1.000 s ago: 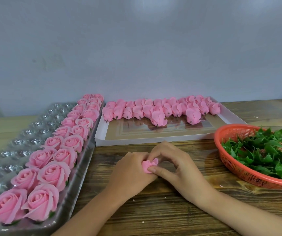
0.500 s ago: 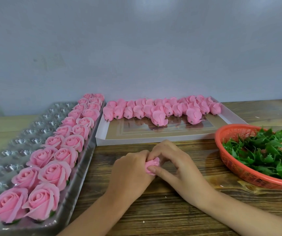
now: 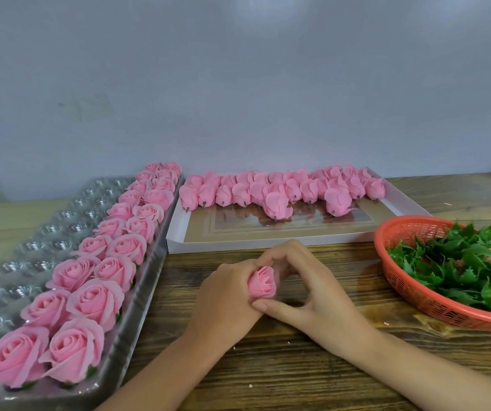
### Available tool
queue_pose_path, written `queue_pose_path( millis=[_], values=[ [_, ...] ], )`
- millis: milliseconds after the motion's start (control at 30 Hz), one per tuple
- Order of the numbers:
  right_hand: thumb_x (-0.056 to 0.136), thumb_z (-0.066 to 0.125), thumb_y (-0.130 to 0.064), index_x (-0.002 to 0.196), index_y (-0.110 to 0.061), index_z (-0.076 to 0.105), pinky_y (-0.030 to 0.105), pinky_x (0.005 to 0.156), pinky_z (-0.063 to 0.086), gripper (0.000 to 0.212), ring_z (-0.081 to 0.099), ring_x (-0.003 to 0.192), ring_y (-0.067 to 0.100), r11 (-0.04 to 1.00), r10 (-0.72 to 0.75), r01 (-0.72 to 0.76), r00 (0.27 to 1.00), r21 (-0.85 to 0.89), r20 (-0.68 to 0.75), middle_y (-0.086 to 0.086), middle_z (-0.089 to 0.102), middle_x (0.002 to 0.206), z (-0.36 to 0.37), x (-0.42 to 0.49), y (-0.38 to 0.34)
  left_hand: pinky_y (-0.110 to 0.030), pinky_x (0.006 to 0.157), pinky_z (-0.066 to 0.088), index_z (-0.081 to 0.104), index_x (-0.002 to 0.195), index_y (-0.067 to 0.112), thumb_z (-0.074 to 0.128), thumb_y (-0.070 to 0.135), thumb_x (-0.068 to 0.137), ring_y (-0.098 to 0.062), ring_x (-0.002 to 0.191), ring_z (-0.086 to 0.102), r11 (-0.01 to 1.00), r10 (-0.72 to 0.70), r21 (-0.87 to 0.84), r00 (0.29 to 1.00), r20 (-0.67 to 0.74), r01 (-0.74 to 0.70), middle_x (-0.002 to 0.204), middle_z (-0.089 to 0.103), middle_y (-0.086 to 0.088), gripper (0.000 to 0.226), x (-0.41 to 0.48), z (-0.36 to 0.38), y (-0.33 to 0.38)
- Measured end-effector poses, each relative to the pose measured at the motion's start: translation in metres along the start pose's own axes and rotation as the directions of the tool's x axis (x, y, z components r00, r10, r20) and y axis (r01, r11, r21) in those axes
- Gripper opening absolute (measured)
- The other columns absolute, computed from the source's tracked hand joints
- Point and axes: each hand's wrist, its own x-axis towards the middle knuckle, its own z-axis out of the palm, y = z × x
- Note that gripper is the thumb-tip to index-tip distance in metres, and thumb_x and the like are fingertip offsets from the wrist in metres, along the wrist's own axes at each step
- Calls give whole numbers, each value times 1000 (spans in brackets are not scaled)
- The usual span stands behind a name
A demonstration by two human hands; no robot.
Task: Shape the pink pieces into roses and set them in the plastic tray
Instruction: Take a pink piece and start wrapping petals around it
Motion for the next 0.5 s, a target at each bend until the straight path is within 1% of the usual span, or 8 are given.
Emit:
queue_pose_path(
  millis=[67,200,267,367,400,500],
  values=[
    [80,79,-32,110,-33,59,18,81,45,36,58,92,15,1000,-7,7,1000,9,0,-15,56,103,0,0,0,-25,64,48,62,84,29,66,30,85,-8,71,60,1000,-11,-27,1000,8,11,75,63,11,4,0,0,0],
    [81,80,-21,109,-26,64,18,83,47,33,61,88,15,999,6,-6,1000,32,-6,-14,57,104,-1,0,1,-19,64,44,51,73,40,65,30,83,-4,71,59,999,-26,-26,999,36,27,71,59,16,20,2,0,1],
    [81,79,-23,105,-25,64,20,82,47,29,61,87,15,1000,14,-14,1000,26,-12,-13,56,102,-1,-1,1,-17,60,40,46,70,42,61,34,84,-3,67,56,1000,-19,10,999,46,18,67,55,18,23,0,0,3],
    [84,74,-34,100,-26,60,25,79,48,23,58,88,17,999,32,-32,999,-7,-9,-11,56,99,0,-1,-1,-15,59,39,48,75,38,55,37,88,-2,67,56,995,27,100,998,49,-32,69,56,16,15,-2,1,6],
    [85,72,-35,99,-26,60,25,79,48,21,57,88,17,999,33,-33,999,-15,-2,-11,55,98,0,-1,-2,-14,58,37,50,78,35,55,37,89,-2,67,56,992,38,116,999,36,-42,71,58,15,12,-2,1,6],
    [87,74,-22,96,-23,62,26,79,48,14,57,89,18,1000,20,-20,1000,-8,12,-8,55,97,0,0,-3,-12,58,32,57,86,28,59,34,89,-2,67,55,992,58,116,998,-6,-56,75,59,14,7,-2,1,5]
  ],
)
